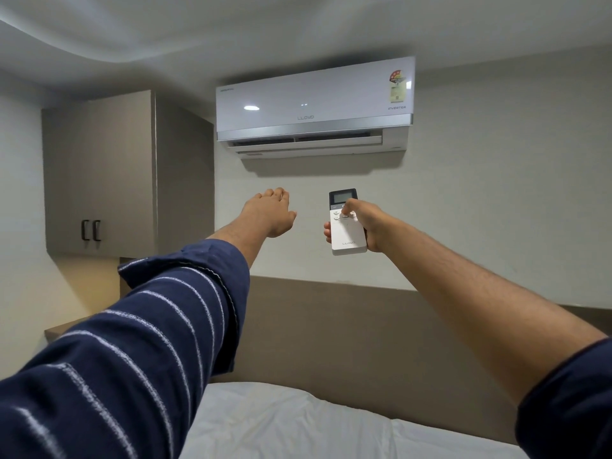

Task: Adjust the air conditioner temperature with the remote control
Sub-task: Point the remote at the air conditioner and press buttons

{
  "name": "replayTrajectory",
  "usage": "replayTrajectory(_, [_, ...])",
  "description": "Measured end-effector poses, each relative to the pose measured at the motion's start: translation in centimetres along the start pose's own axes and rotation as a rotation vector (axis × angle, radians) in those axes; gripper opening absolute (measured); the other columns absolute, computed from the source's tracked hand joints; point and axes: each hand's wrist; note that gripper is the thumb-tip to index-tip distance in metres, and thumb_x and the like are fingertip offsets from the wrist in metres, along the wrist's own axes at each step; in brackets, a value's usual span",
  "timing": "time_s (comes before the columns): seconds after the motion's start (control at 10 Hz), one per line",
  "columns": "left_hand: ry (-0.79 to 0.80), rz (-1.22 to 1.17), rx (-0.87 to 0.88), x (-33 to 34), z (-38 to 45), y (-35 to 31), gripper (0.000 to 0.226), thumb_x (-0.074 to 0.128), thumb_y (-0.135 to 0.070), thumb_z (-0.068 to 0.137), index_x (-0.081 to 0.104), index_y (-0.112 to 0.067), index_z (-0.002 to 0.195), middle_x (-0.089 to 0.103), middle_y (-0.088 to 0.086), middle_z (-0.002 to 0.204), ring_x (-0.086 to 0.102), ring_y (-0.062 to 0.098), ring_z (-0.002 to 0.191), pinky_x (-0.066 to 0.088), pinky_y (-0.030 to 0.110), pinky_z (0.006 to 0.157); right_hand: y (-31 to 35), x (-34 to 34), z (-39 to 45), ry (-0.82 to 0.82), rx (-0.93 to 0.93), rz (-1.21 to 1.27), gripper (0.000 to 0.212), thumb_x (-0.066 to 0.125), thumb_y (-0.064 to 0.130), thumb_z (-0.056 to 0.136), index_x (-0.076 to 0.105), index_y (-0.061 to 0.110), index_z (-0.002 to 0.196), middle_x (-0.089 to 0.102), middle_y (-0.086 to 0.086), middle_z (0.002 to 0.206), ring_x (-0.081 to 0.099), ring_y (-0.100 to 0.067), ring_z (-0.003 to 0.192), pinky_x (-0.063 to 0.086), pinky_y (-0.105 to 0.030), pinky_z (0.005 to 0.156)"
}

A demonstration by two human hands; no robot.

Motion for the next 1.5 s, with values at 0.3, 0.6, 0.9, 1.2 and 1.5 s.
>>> replayTrajectory(0.3, [0.011, 0.004, -0.002, -0.1, -0.7, 0.3, 0.064, 0.018, -0.037, 0.102, 0.003, -0.005, 0.156, 0.002, 0.01, 0.165, 0.008, 0.026, 0.152, 0.011, 0.04, 0.124, -0.1, 0.2, -0.6, -0.011, -0.004, -0.027, 0.028, 0.036, 0.008, 0.087, 0.049, -0.001, 0.111, 0.067, -0.019, 0.081, 0.067, -0.031, 0.063, 0.058, -0.033, 0.057])
replayTrajectory(0.6, [0.008, 0.005, 0.002, -0.4, -0.9, -0.1, 0.064, 0.019, -0.037, 0.102, 0.004, -0.006, 0.156, 0.003, 0.01, 0.165, 0.008, 0.026, 0.152, 0.012, 0.04, 0.123, 0.0, 0.1, -1.2, 0.007, 0.01, -0.018, 0.032, 0.039, 0.01, 0.084, 0.05, -0.001, 0.111, 0.069, -0.019, 0.083, 0.07, -0.028, 0.054, 0.06, -0.032, 0.055])
replayTrajectory(0.9, [0.003, 0.017, 0.004, -0.5, -1.0, 0.0, 0.064, 0.018, -0.037, 0.102, 0.004, -0.005, 0.156, 0.003, 0.01, 0.165, 0.009, 0.026, 0.152, 0.013, 0.04, 0.123, 0.3, 0.2, -1.6, 0.0, 0.0, -0.014, 0.032, 0.038, 0.009, 0.085, 0.05, -0.001, 0.112, 0.068, -0.019, 0.084, 0.068, -0.029, 0.062, 0.059, -0.033, 0.06])
replayTrajectory(1.2, [-0.014, 0.006, 0.004, -1.1, -1.4, 0.2, 0.064, 0.019, -0.037, 0.102, 0.005, -0.005, 0.156, 0.005, 0.01, 0.165, 0.009, 0.025, 0.152, 0.013, 0.039, 0.123, 0.7, 0.4, -1.9, -0.013, -0.001, -0.038, 0.033, 0.039, 0.011, 0.086, 0.051, -0.001, 0.114, 0.069, -0.018, 0.082, 0.069, -0.029, 0.063, 0.059, -0.033, 0.061])
replayTrajectory(1.5, [-0.021, 0.006, -0.005, -1.6, -1.6, 0.4, 0.064, 0.02, -0.037, 0.102, 0.005, -0.006, 0.156, 0.004, 0.01, 0.165, 0.009, 0.025, 0.152, 0.012, 0.04, 0.123, 1.2, 0.6, -2.4, 0.009, -0.012, -0.028, 0.035, 0.04, 0.011, 0.083, 0.052, -0.002, 0.113, 0.07, -0.018, 0.084, 0.069, -0.029, 0.064, 0.059, -0.033, 0.063])
Point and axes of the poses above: each hand's wrist, its own z-axis towards the middle knuckle, its own x-axis out of the palm, y = z × x
